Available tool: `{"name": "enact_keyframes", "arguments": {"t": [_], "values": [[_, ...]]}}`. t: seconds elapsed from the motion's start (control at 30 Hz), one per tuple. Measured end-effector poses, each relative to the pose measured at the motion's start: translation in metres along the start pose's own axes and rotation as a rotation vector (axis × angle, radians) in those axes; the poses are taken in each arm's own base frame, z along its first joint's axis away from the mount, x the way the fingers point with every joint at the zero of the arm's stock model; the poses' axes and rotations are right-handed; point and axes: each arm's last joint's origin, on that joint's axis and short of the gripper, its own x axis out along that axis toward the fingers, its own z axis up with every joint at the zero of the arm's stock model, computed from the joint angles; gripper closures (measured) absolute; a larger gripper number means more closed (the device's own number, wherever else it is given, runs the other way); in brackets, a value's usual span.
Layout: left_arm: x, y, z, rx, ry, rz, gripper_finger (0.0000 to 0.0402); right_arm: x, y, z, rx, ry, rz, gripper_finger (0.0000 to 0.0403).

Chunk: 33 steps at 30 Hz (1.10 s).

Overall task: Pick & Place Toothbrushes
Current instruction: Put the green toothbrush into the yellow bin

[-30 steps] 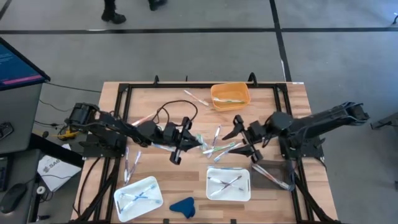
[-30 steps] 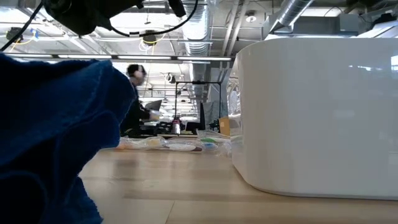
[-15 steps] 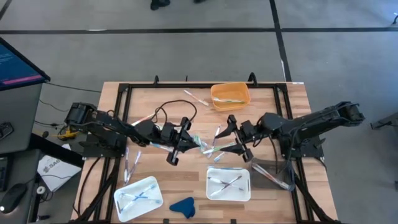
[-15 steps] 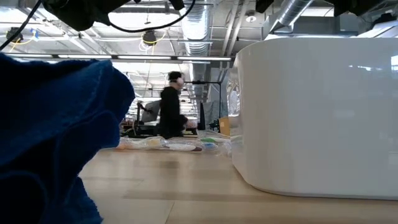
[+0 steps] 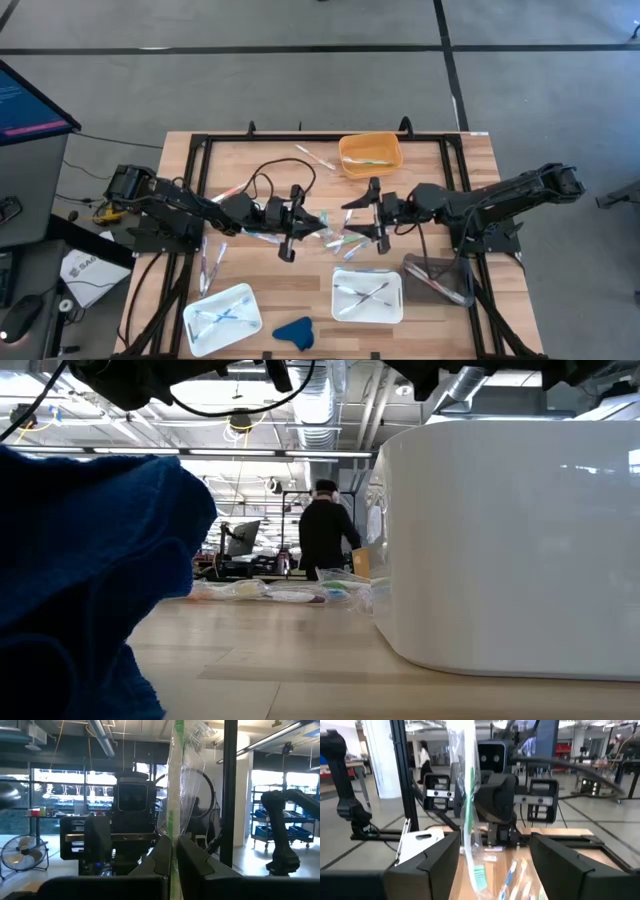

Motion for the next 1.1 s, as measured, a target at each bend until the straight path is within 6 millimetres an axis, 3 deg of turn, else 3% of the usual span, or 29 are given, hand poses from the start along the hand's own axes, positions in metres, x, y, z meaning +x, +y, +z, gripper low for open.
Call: {"name": "enact_keyframes", "arguments": {"t": [0.2, 0.5, 0.8, 1.1], "values": [[0.000, 0.004, 0.000, 0.062, -0.001, 0.039, 0.0396, 0.009, 0.000, -0.004, -0.013, 0.092, -0.003, 0.0168], [0.002, 0.017, -0.011, 0.069, 0.021, 0.046, 0.0396, 0.018, -0.001, 0.001, -0.027, 0.073, -0.009, 0.0168], [0.003, 0.019, -0.010, 0.080, 0.009, 0.053, 0.0396, 0.025, -0.007, -0.016, -0.029, 0.146, -0.032, 0.0168], [0.003, 0.019, -0.010, 0.082, 0.011, 0.054, 0.0396, 0.028, -0.010, -0.013, -0.019, 0.102, -0.044, 0.0168]]}}
